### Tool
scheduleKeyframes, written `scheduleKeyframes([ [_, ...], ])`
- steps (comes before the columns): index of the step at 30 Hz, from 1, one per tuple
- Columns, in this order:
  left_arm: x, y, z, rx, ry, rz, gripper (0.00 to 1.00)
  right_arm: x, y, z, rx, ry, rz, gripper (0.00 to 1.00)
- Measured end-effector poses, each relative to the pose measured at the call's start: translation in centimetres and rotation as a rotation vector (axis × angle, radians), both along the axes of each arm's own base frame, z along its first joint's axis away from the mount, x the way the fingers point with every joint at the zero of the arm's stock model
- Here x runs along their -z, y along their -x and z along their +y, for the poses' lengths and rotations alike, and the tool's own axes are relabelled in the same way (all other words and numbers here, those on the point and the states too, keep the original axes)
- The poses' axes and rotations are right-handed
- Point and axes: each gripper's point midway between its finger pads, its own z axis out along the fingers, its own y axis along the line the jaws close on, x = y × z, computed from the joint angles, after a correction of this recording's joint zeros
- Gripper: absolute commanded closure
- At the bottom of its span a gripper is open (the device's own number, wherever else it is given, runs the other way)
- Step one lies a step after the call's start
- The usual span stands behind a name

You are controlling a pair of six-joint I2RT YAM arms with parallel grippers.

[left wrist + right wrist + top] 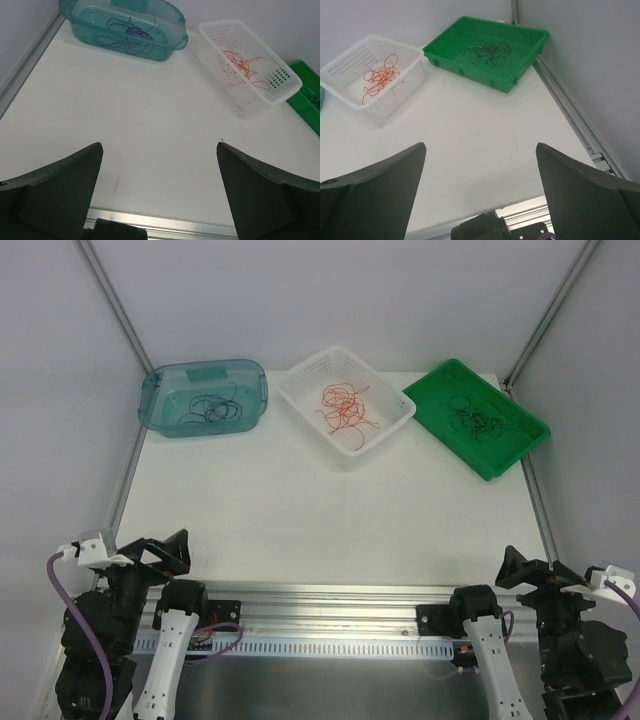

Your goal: Untangle the cables

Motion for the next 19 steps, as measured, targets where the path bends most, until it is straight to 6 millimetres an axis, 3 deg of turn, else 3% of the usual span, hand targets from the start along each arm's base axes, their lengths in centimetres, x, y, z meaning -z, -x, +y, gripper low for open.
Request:
scheduleKeyframes([
  [5,0.3,0.1,0.8,-0.047,0.011,0.014,0.01,1.3,-0.6,0.1,0.001,0.007,0.046,0.03],
  [19,0.6,0.4,1.3,-0.081,0.022,0.025,0.01,1.4,-0.6,0.1,0.0,0.008,0.05,0.03],
])
